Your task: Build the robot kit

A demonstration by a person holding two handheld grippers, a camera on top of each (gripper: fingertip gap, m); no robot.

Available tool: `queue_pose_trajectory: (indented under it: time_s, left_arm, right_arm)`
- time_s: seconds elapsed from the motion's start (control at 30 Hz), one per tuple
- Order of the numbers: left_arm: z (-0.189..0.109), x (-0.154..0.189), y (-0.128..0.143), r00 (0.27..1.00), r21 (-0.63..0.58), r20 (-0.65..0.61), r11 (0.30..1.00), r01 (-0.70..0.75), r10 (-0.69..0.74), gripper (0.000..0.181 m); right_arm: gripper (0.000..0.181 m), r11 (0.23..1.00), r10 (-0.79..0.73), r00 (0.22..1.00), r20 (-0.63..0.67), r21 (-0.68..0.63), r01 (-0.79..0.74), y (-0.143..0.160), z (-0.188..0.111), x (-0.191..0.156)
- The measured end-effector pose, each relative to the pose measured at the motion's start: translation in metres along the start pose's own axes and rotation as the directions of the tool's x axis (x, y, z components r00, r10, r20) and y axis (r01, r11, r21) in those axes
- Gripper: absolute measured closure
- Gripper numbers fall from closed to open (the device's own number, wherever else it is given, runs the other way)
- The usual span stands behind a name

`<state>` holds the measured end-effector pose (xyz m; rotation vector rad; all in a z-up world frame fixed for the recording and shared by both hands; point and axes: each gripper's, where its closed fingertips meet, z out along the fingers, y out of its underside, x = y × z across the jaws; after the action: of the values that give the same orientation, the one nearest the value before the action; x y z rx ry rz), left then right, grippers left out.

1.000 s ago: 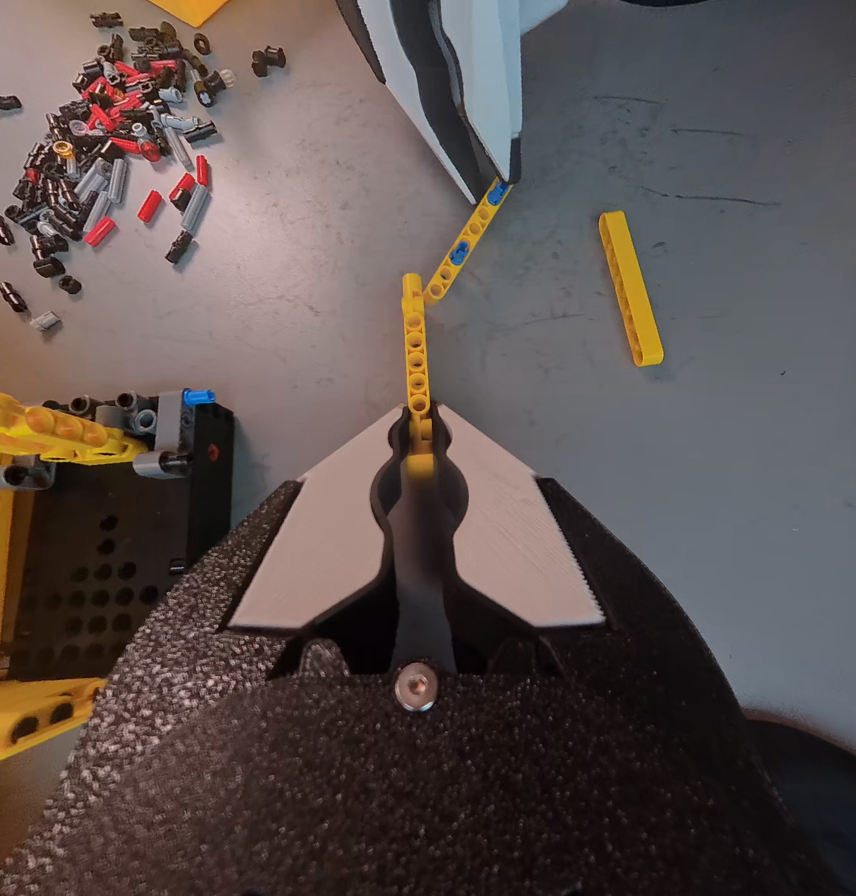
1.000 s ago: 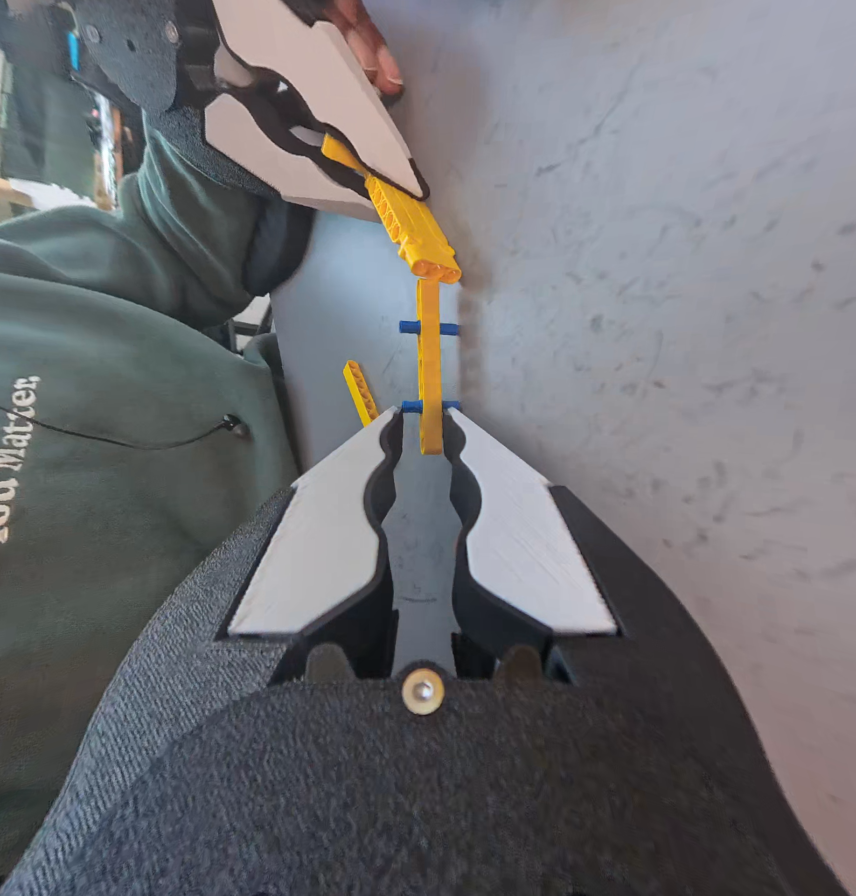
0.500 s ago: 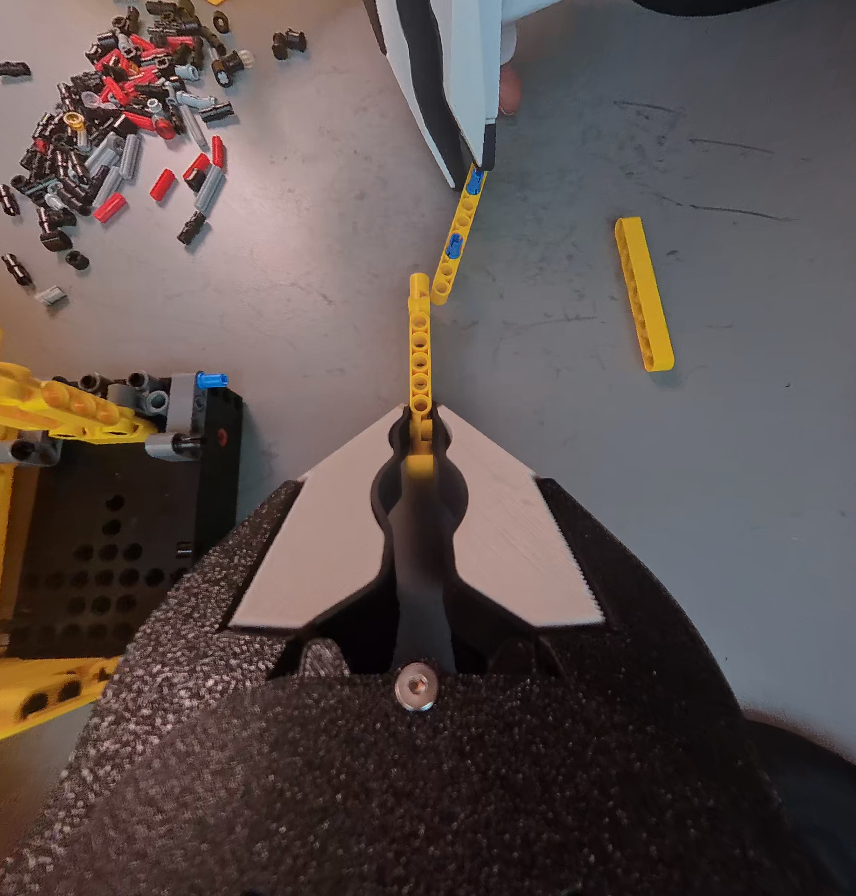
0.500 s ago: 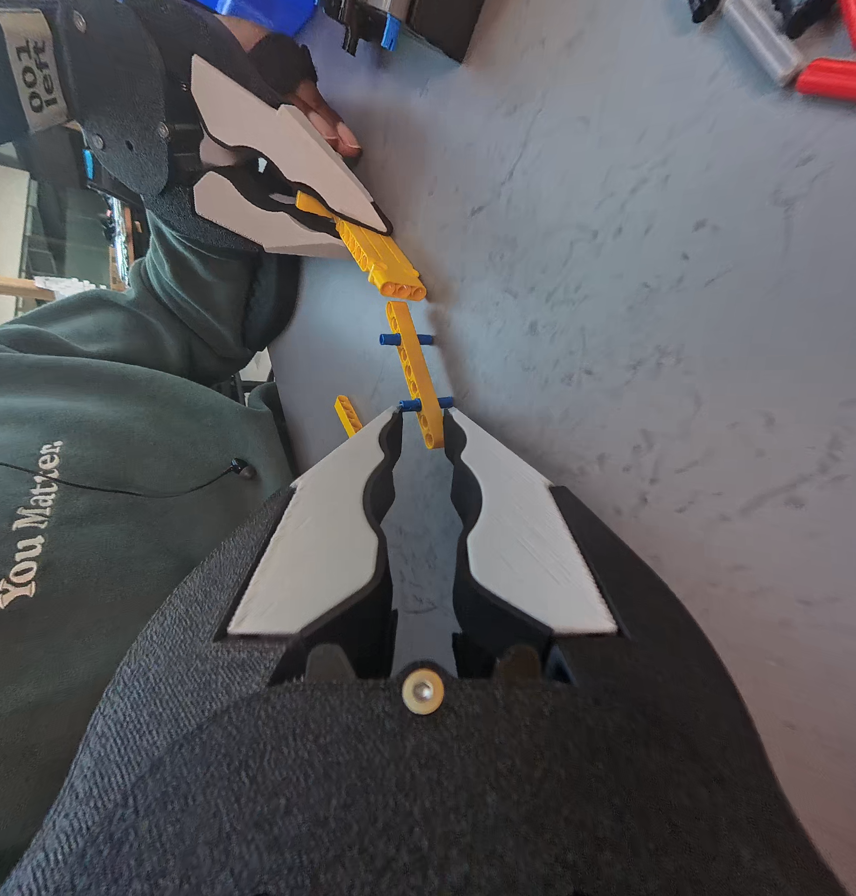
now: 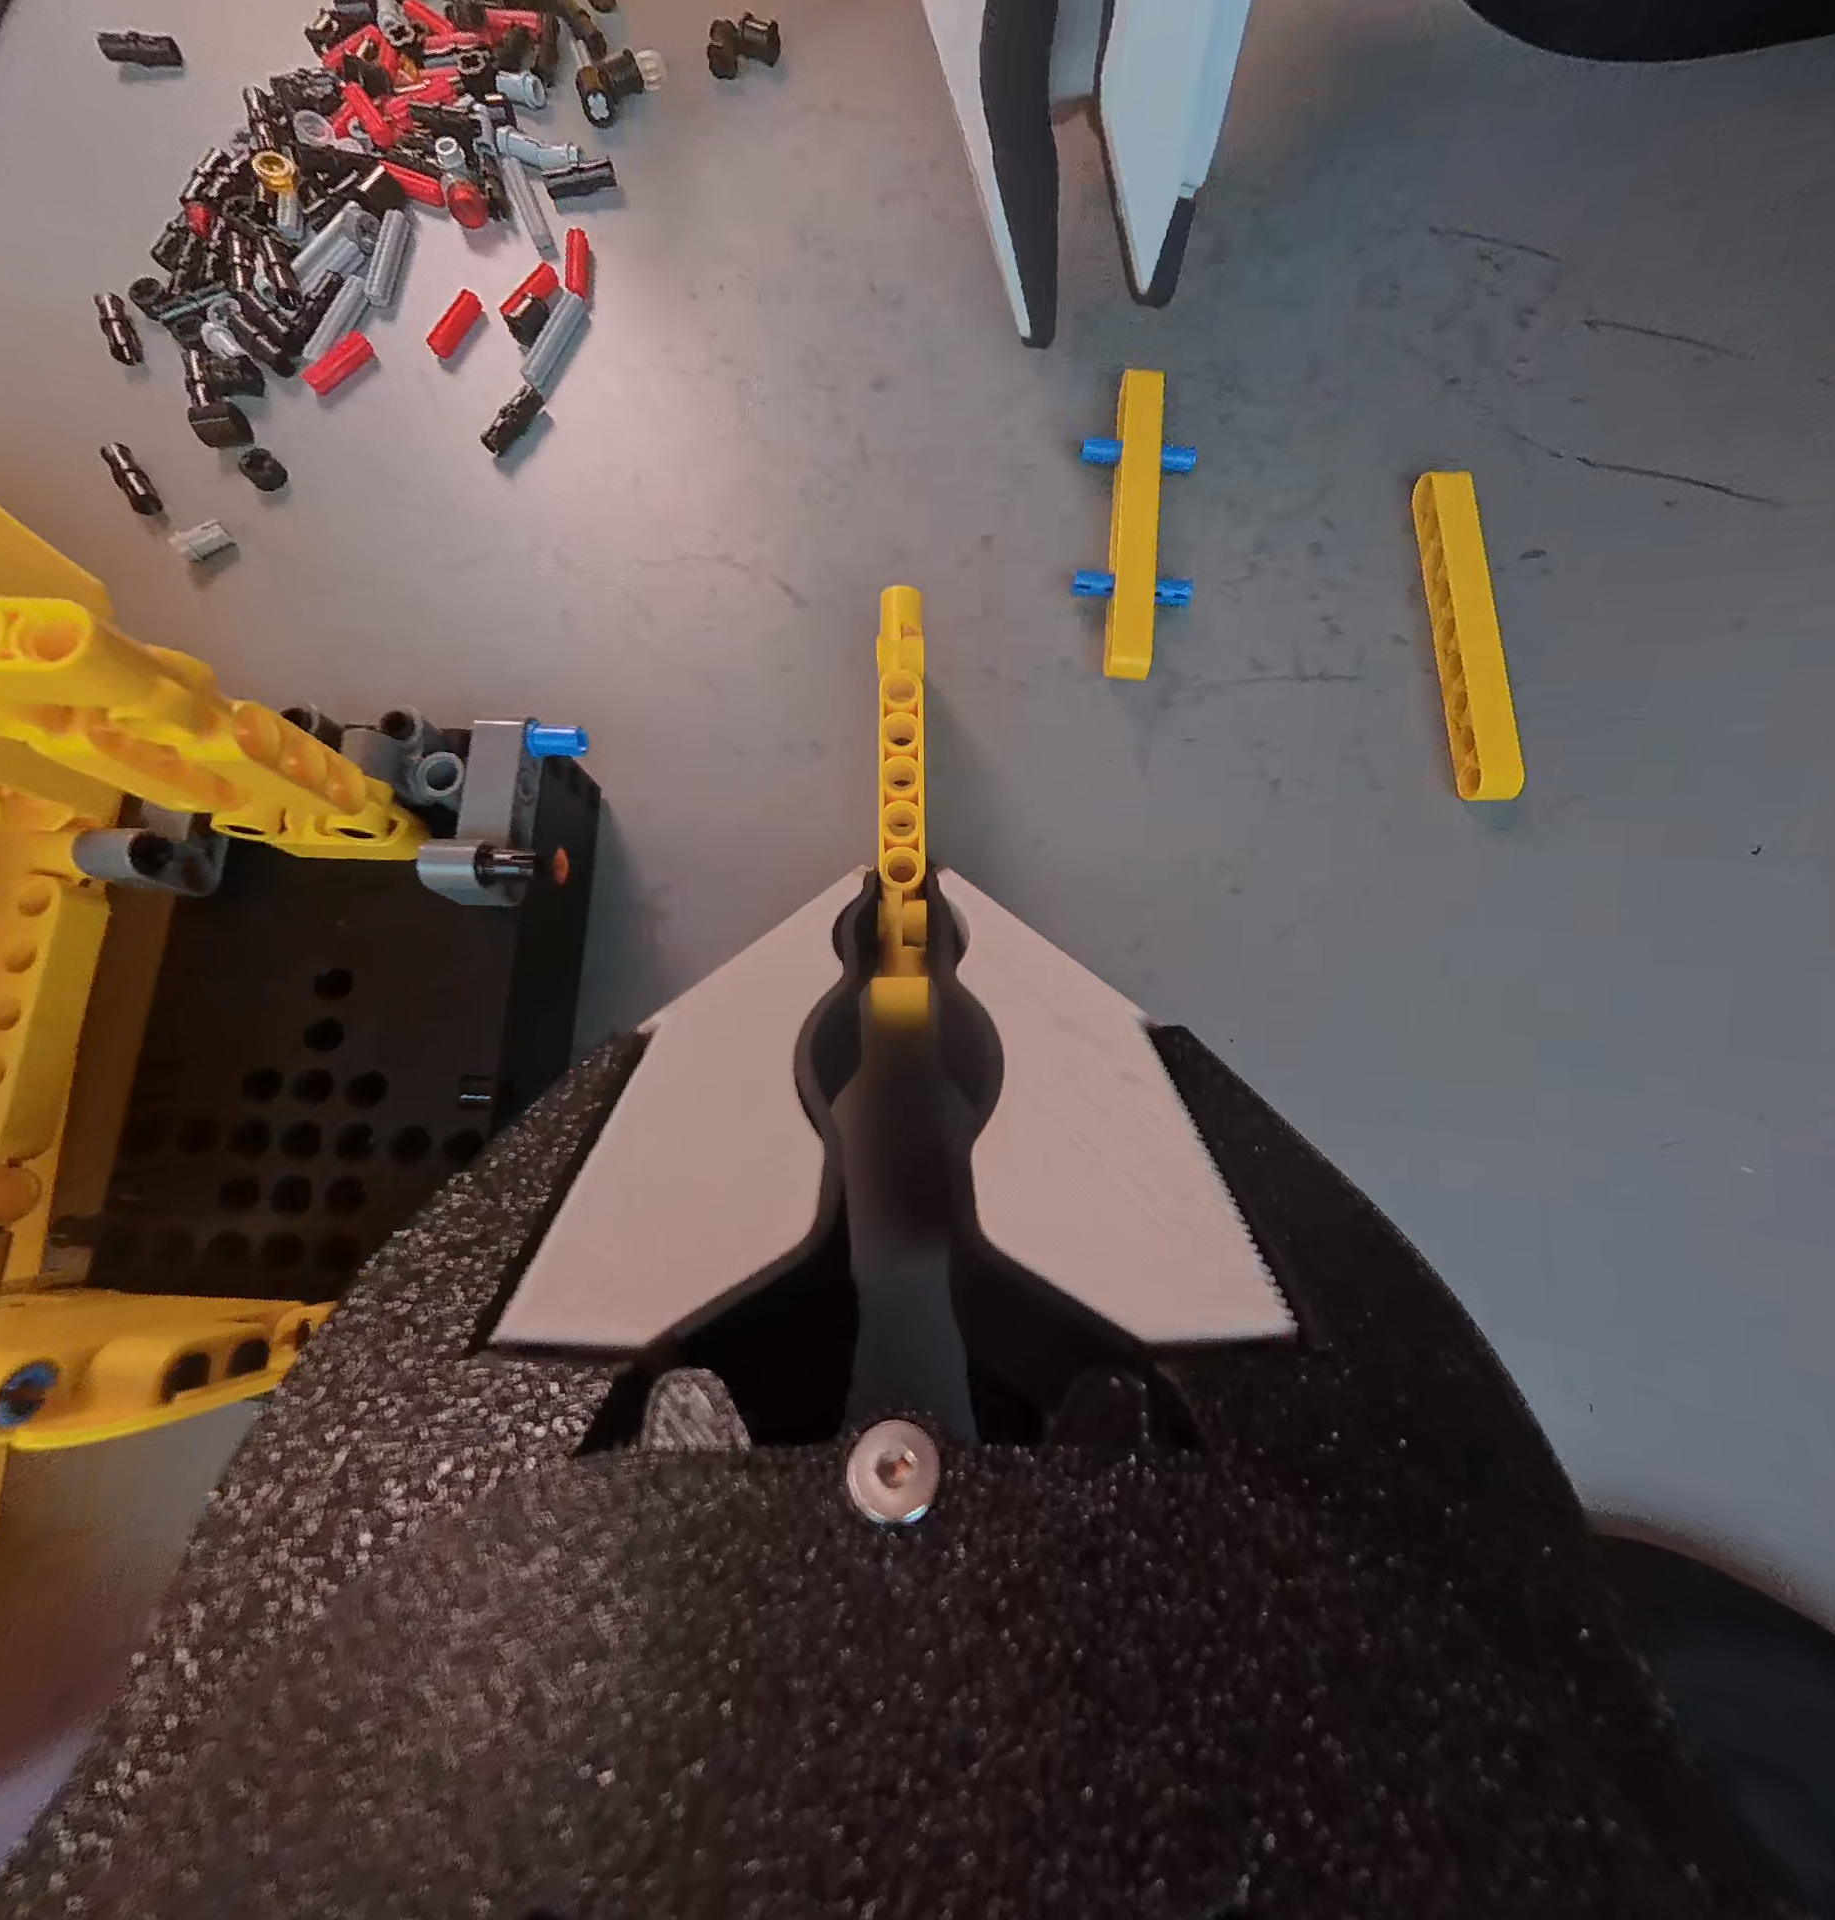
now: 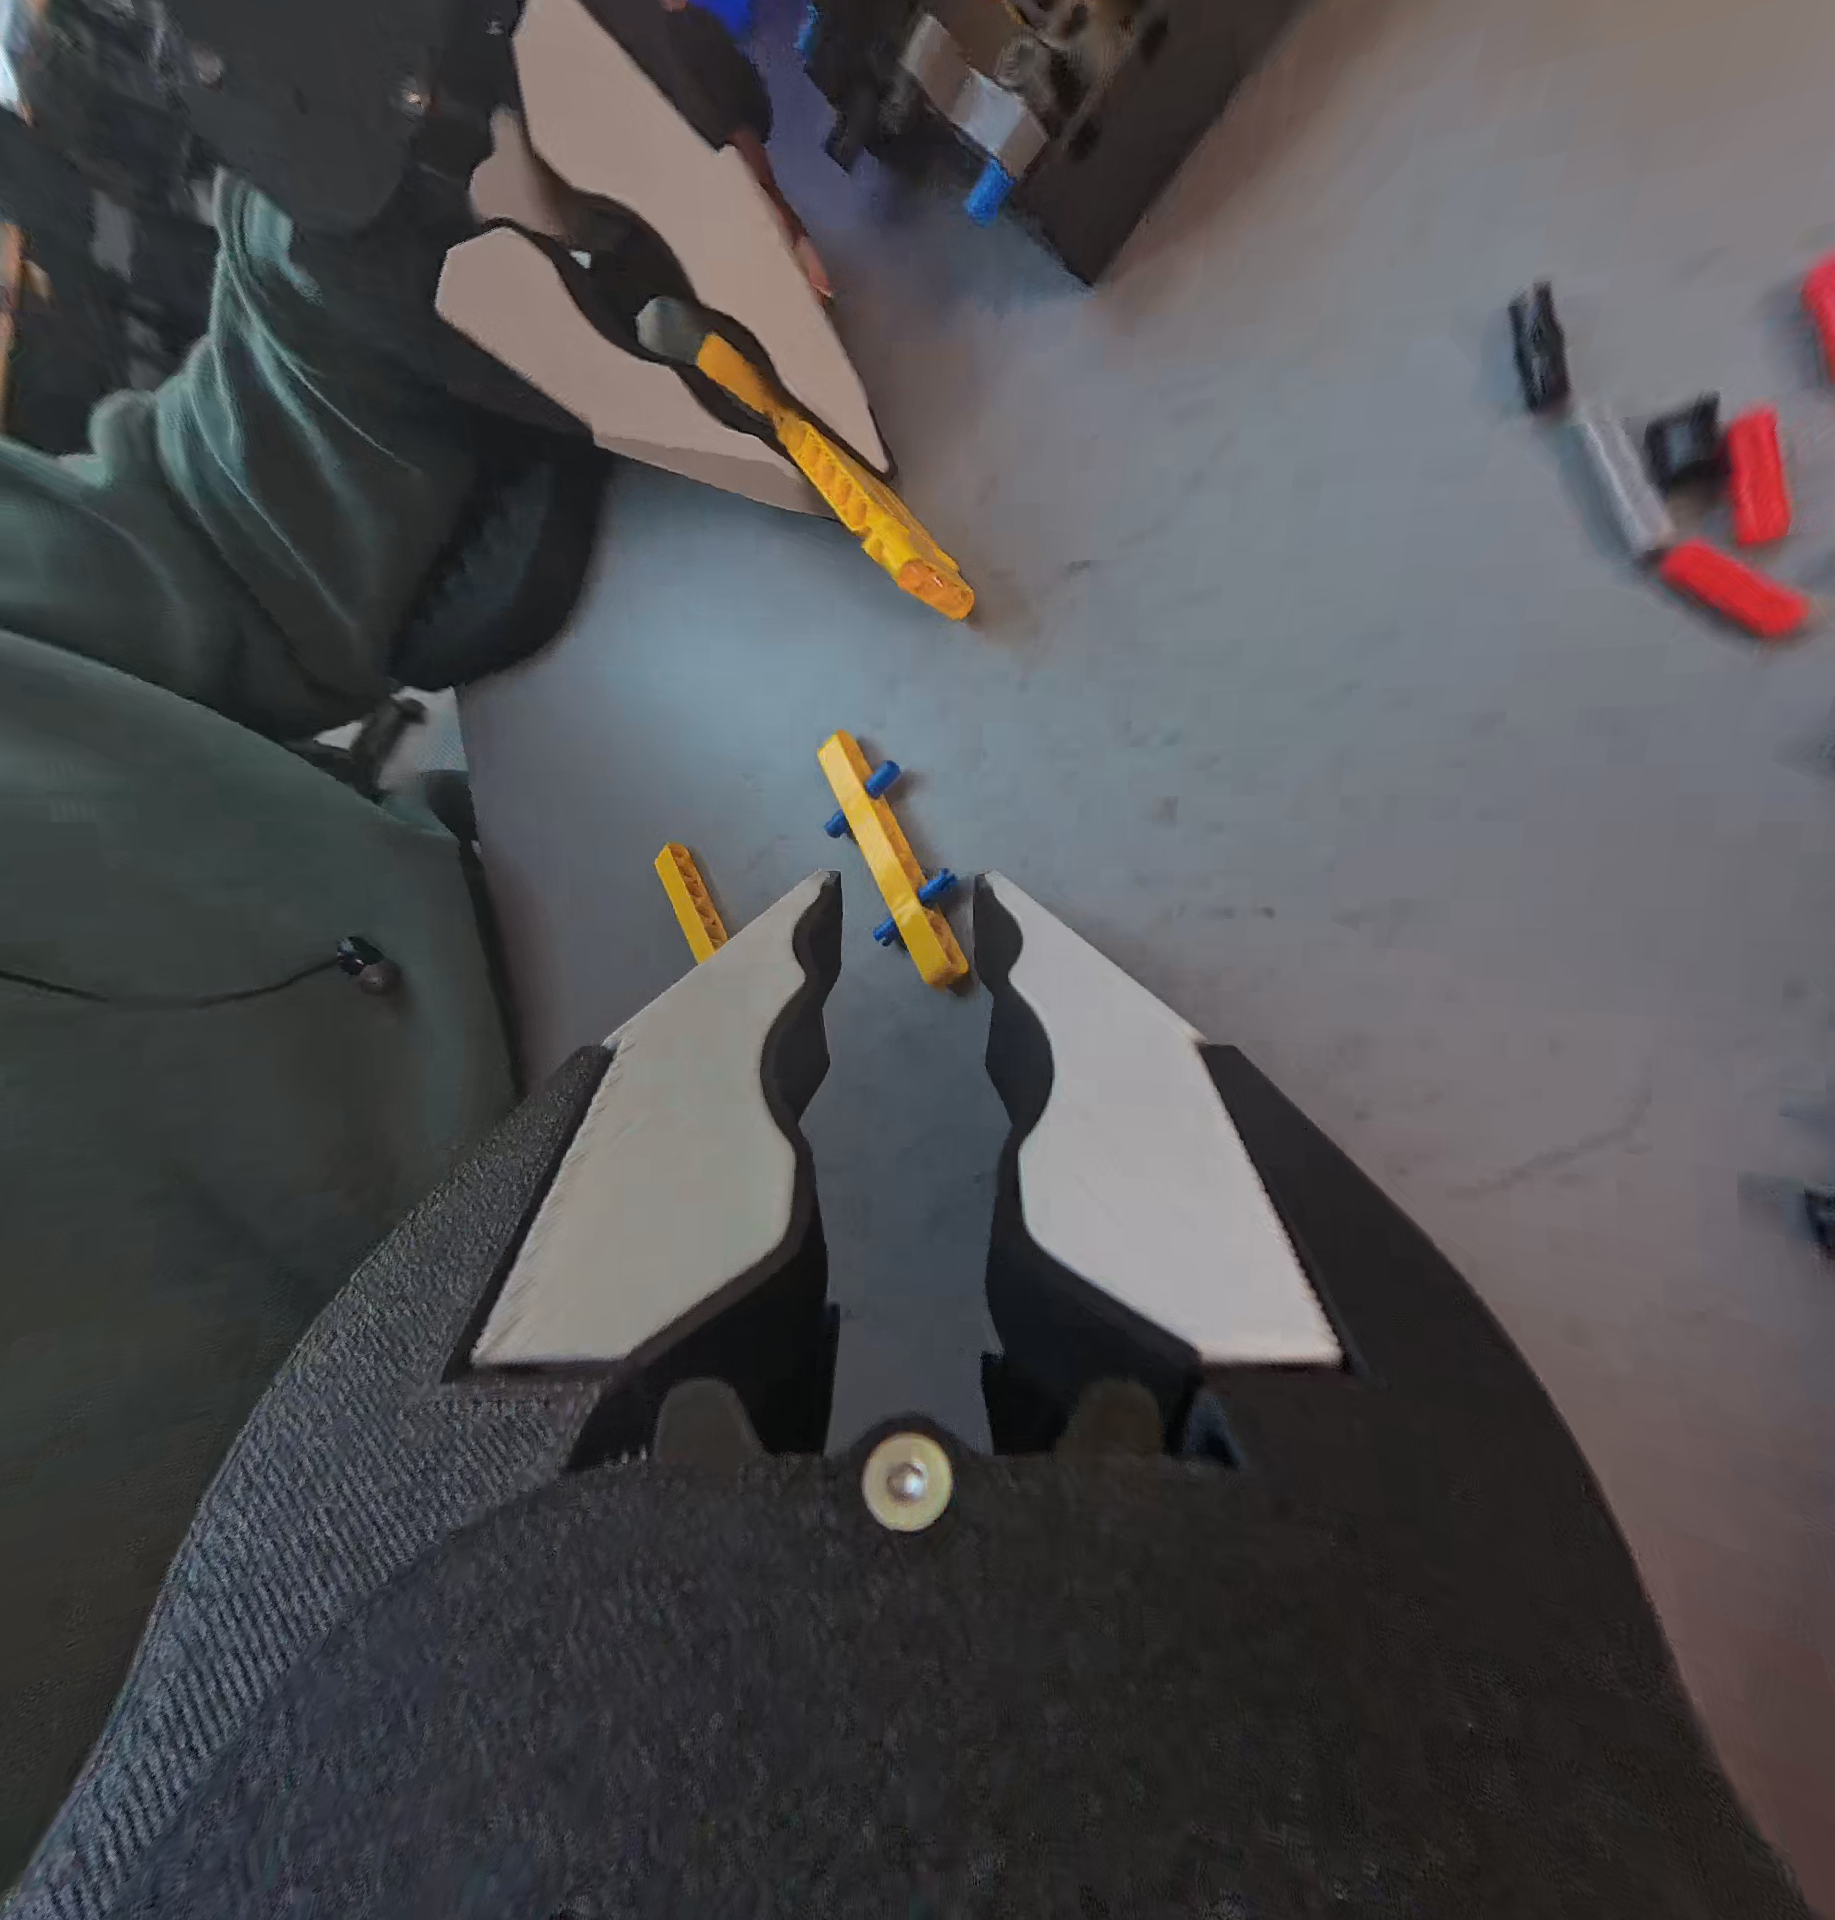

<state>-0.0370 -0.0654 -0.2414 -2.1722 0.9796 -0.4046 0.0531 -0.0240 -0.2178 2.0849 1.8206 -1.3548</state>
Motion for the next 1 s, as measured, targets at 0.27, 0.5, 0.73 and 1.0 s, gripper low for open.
queue_pose_trajectory:
  time_s: [0.27, 0.5, 0.73, 1.0]
  left_arm:
    - [0.0, 0.0, -0.001, 1.0, 0.005, 0.001, 1.0, -0.01, 0.01, 0.175]
    - [0.001, 0.0, -0.001, 1.0, 0.005, 0.005, 1.0, -0.014, 0.014, 0.175]
    - [0.001, 0.0, 0.0, 1.0, 0.006, 0.001, 1.0, -0.01, 0.01, 0.175]
    - [0.0, 0.001, 0.0, 1.0, 0.01, -0.01, 1.0, 0.001, -0.001, 0.175]
  right_arm:
    - [0.157, 0.571, -0.82, 0.514, -0.252, -0.296, 0.766, 0.005, 0.022, -0.024]
    - [0.175, 0.505, -0.863, 0.444, -0.243, -0.372, 0.779, 0.004, 0.036, -0.008]
    - [0.176, 0.691, -0.705, 0.699, -0.125, -0.344, 0.636, -0.003, 0.035, -0.003]
    - [0.18, 0.896, -0.293, 0.954, 0.06, -0.331, 0.296, -0.014, 0.029, 0.001]
